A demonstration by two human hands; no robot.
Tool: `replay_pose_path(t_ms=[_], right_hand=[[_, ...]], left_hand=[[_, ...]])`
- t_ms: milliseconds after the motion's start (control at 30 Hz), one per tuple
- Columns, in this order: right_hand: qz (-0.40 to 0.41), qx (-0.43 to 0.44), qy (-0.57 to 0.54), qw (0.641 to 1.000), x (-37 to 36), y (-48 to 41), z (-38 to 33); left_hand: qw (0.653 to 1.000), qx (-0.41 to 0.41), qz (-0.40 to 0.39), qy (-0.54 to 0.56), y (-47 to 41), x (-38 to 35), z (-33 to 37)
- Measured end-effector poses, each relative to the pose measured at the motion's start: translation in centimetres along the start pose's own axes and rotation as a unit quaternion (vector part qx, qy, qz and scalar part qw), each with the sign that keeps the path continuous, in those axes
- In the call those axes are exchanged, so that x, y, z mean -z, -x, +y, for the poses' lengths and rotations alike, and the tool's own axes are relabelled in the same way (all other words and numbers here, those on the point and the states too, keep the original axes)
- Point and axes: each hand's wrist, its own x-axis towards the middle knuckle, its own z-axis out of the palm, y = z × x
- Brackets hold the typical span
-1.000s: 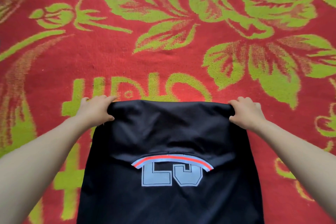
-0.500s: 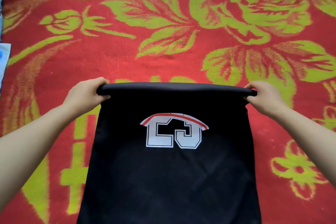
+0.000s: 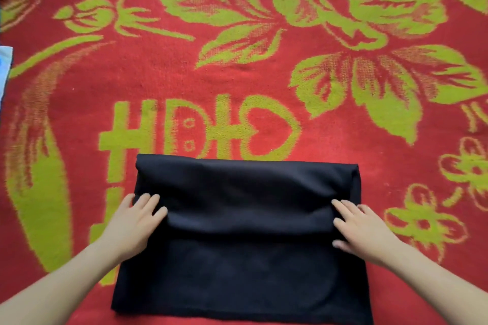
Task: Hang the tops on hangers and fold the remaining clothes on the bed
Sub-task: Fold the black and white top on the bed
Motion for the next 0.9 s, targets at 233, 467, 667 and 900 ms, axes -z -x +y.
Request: replay_pose_path(t_ms=[233,467,667,900], right_hand=[[0.121,-0.201,-0.086,0.968,5.5,-4.4,1.8],[0.022,-0.292,-0.072,0.953,5.1,-5.7,3.8],[0.134,-0.325,-0.12,0.928,8.6,-4.8,7.0],[0.235,-0.173,-0.277,0.916,7.9,0.4,7.1]], left_hand=[[0.98,0.171,0.083,0.067,-6.2,4.2,-2.5],[0.973,0.182,-0.129,0.057,-8.7,6.7,-5.0],[0.984,0.162,0.025,0.074,-7.3,9.6,-8.8],[0.964,-0.004,0.253,0.08,-1.7,8.4,-8.7]])
